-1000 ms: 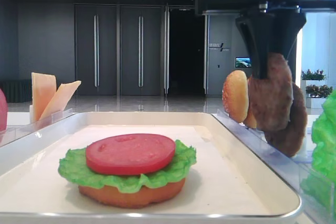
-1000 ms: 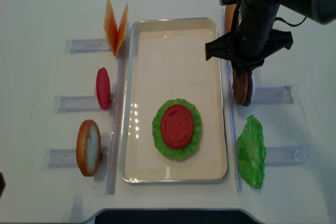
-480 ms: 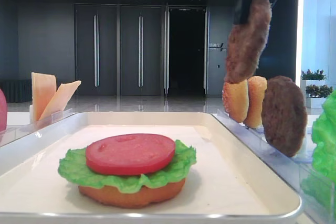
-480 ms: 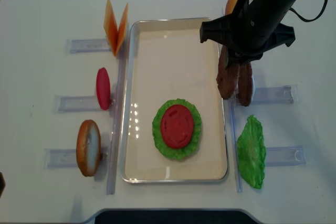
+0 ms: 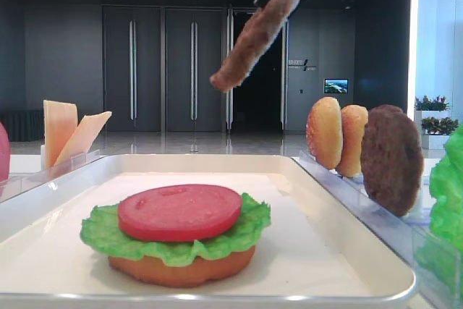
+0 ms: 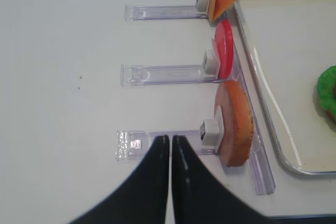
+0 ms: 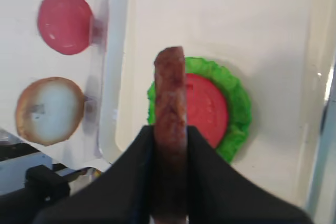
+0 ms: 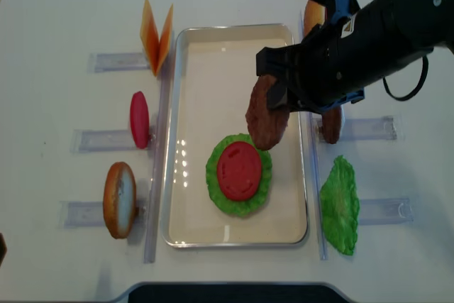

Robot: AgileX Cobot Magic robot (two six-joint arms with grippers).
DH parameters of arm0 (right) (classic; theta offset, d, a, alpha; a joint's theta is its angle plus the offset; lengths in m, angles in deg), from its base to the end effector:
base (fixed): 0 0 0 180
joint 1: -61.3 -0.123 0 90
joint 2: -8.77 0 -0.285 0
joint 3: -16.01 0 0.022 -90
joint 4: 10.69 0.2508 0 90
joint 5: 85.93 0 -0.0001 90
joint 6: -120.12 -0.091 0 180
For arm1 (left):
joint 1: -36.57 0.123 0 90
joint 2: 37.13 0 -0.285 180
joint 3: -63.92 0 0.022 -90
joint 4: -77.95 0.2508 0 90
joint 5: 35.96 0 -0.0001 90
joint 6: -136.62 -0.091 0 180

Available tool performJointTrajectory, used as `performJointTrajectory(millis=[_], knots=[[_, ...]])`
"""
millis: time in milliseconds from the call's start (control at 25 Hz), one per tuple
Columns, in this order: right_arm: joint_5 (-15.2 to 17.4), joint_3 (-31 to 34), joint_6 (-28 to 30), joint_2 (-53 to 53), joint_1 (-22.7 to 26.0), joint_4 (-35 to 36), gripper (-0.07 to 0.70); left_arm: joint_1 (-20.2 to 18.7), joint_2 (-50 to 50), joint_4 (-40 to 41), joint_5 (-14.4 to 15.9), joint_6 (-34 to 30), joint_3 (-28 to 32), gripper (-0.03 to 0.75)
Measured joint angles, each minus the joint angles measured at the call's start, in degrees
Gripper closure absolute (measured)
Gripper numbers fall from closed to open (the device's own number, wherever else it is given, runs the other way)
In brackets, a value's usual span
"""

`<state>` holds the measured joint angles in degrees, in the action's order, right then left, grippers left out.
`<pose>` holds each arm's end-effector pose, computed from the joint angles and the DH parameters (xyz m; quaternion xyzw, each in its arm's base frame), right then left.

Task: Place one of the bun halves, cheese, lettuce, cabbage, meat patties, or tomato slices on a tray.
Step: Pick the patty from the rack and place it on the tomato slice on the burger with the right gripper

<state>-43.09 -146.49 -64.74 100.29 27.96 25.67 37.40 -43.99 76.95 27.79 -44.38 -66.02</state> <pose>0.2293 0.1948 0.2781 -0.0616 0.9352 0.3226 0.1327 -0.0066 -0.0015 0.2659 0.0018 0.8689 -0.0008 0.4950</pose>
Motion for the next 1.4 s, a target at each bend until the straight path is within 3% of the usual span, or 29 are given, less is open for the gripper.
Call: performJointTrajectory(millis=[160,320,720,880,1200,1400], knots=[[-5.58,5.85,11.41,-1.66,0.00,13.64,0.495,0.00,0.00,0.00,0.00,0.00,0.00,0.714],[-6.56,9.15,22.26,-1.79,0.00,24.27,0.495,0.00,0.00,0.00,0.00,0.00,0.00,0.715],[-6.84,9.28,25.15,-1.72,0.00,27.32,0.495,0.00,0.00,0.00,0.00,0.00,0.00,0.715],[-4.53,9.28,26.46,0.81,0.00,27.28,0.495,0.00,0.00,0.00,0.00,0.00,0.00,0.715],[-3.75,9.39,41.06,7.04,0.00,39.07,0.495,0.00,0.00,0.00,0.00,0.00,0.00,0.715],[-2.91,9.39,45.39,11.45,0.00,41.58,0.495,0.00,0.00,0.00,0.00,0.00,0.00,0.715]])
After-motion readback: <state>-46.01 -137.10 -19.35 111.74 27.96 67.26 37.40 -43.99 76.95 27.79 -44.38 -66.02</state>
